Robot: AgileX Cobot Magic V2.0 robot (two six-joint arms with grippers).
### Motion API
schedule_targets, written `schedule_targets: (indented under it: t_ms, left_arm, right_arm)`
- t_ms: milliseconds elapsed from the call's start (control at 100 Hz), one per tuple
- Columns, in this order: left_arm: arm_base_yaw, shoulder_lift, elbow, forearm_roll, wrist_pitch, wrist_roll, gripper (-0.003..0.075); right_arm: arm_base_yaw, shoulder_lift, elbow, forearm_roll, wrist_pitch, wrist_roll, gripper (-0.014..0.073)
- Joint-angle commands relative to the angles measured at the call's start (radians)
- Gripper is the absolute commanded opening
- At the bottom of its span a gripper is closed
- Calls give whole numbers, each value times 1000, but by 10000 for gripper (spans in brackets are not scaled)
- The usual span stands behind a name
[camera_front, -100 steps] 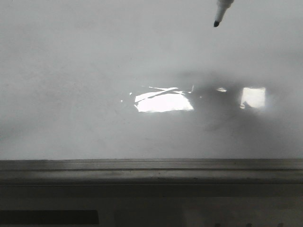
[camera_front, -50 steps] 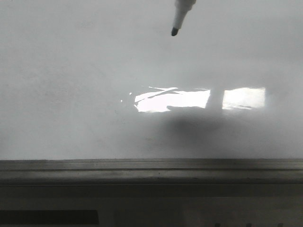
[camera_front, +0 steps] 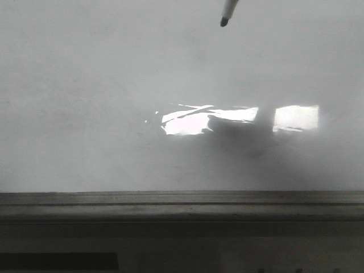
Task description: Write number 6 on whiteboard
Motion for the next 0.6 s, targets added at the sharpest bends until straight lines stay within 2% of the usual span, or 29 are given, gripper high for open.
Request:
schedule_targets:
  t_ms: [0,270,520,590]
  left_arm:
    - [-3,6,-25,-16,10,-12,-20]
    - [-3,6,-25,-16,10,-12,-20]
    - [-3,6,-25,-16,8,-12,-20]
    - [-3,6,-25,-16,8,-12,-20]
  right_arm:
    - [-4,-13,-36,38,0,-7,-64]
    - [-4,-13,-36,38,4,-7,-64]
    - [-4,-37,-32,29,75,-9,-64]
    - [-4,-44,-32,-19,71,-7,-64]
